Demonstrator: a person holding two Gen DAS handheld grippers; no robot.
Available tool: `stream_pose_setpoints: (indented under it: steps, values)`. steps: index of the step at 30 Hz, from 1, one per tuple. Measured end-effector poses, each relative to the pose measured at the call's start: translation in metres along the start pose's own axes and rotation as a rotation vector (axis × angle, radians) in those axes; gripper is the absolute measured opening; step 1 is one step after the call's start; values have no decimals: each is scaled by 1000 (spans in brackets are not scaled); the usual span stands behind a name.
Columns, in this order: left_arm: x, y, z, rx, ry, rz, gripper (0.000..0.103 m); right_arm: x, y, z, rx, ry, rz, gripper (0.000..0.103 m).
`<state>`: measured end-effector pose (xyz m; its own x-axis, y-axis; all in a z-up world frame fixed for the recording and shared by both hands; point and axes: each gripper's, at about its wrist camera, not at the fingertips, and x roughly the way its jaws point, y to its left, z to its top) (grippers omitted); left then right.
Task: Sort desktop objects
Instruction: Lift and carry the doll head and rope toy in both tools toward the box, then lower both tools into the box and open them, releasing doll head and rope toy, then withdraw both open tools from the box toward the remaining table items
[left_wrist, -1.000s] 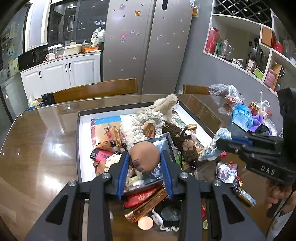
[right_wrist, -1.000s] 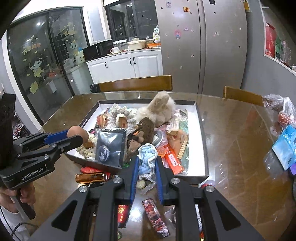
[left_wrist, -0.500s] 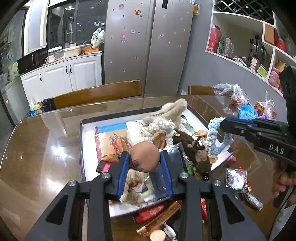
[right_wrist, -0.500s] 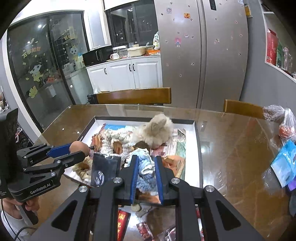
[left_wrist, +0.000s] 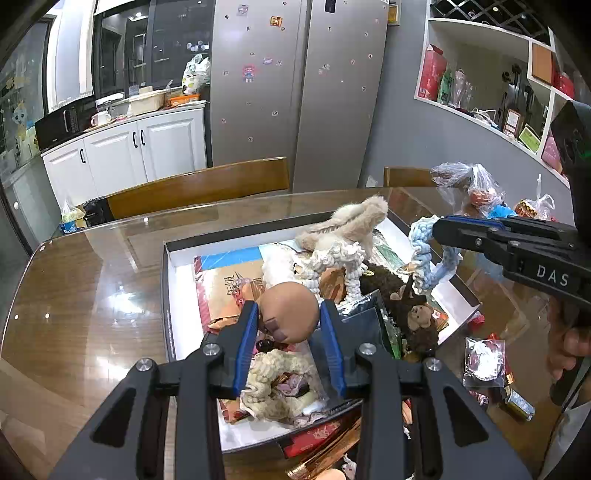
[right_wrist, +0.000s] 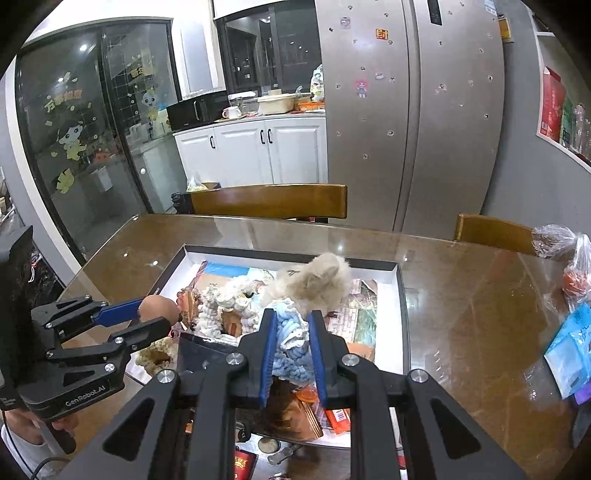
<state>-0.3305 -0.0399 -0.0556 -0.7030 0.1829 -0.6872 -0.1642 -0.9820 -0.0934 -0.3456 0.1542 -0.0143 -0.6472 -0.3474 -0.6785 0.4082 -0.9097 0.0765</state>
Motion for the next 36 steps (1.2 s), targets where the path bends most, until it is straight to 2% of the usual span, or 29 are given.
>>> stream_pose_setpoints:
  steps: [6, 7, 8, 9, 10, 11, 12, 13, 15, 30, 36]
  values:
    - [-3, 1, 1, -6, -7, 19, 36, -1, -2, 0, 19, -4, 9, 18]
    - [-4, 2, 1, -11, -10, 27, 46, -2, -2, 0, 20, -7, 13, 21]
    - [-5, 3, 2, -20, -10, 38, 56, -2, -1, 0, 21, -6, 20, 39]
    - [-8, 5, 2, -31, -23, 50, 73, -3, -2, 1, 32, -4, 31, 55]
    - [-12, 6, 3, -35, -43, 59, 80, -5, -2, 2, 43, -8, 27, 79]
    - [-16, 7, 3, -35, -65, 70, 80, -7, -2, 2, 47, -23, 13, 82]
    - [-20, 7, 4, -30, -70, 77, 82, -12, -1, 3, 37, -51, -3, 82]
    - [-22, 8, 5, -25, -68, 80, 87, -15, 0, 4, 31, -58, -3, 82]
    - [-26, 9, 6, -26, -75, 85, 90, -19, 1, 5, 24, -57, -9, 82]
    - [-32, -2, 5, -16, -70, 58, 90, -29, 7, 3, 3, -48, -18, 82]
    - [-41, -16, -2, -36, -77, 8, 90, -41, 2, -5, 11, -49, -23, 82]
